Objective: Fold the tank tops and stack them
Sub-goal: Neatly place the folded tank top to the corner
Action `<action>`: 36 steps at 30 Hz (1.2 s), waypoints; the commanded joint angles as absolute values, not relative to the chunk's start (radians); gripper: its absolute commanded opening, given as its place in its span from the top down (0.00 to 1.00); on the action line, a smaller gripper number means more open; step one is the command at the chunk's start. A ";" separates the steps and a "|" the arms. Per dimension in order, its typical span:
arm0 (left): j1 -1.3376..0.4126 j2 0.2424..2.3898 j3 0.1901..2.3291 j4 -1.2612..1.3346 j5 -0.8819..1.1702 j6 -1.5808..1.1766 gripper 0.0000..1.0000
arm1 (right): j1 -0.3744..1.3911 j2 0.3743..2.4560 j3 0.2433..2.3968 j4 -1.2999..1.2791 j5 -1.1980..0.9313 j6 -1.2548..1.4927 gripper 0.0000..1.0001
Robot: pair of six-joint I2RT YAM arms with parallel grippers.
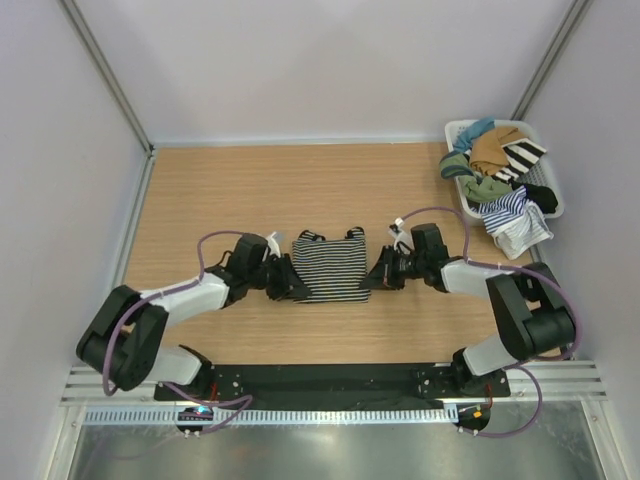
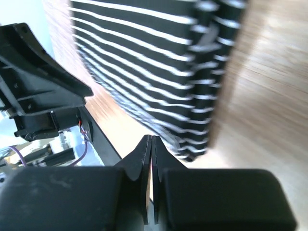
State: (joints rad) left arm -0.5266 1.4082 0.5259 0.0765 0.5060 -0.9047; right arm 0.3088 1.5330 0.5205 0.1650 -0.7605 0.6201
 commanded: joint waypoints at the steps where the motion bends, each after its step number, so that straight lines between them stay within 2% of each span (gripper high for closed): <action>1: -0.549 1.304 0.600 0.003 0.476 -0.879 0.75 | 0.334 1.416 0.616 0.066 -0.715 0.569 0.91; 6: -0.549 1.337 0.699 -0.044 0.448 -0.881 0.74 | 0.399 1.433 0.712 0.029 -0.683 0.587 0.89; 12: -0.549 1.440 0.769 -0.071 0.460 -0.871 0.78 | 0.422 1.552 0.752 0.100 -0.690 0.630 0.93; 20: -0.494 1.594 0.643 0.069 0.535 -0.894 0.81 | 0.352 1.704 0.703 0.182 -0.735 0.626 0.96; 26: -0.443 1.530 0.617 0.008 0.489 -0.842 0.80 | 0.295 1.629 0.657 0.128 -0.717 0.583 0.96; 29: -0.445 1.447 0.624 -0.047 0.479 -0.825 0.76 | 0.295 1.580 0.658 0.055 -0.671 0.552 0.91; 30: -0.445 1.425 0.627 -0.061 0.469 -0.822 0.69 | 0.295 1.541 0.658 0.042 -0.654 0.546 0.89; 32: -0.448 1.352 0.637 -0.103 0.453 -0.812 0.61 | 0.295 1.505 0.661 0.006 -0.617 0.528 0.80; 33: -0.451 1.329 0.638 -0.123 0.424 -0.805 0.56 | 0.293 1.470 0.669 -0.033 -0.580 0.520 0.75; 34: -0.454 1.286 0.647 -0.161 0.401 -0.790 0.53 | 0.295 1.457 0.673 -0.067 -0.560 0.514 0.64; 35: -0.459 1.270 0.652 -0.179 0.378 -0.782 0.50 | 0.293 1.445 0.679 -0.084 -0.536 0.499 0.59; 36: -0.457 1.243 0.660 -0.217 0.335 -0.767 0.50 | 0.296 1.433 0.693 -0.118 -0.499 0.492 0.49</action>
State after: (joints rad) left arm -0.4522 1.3155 0.6209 -0.1055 0.4351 -0.8238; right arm 0.2928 1.4853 0.6582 -0.0151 -0.6094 0.5449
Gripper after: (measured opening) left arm 0.489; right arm 0.416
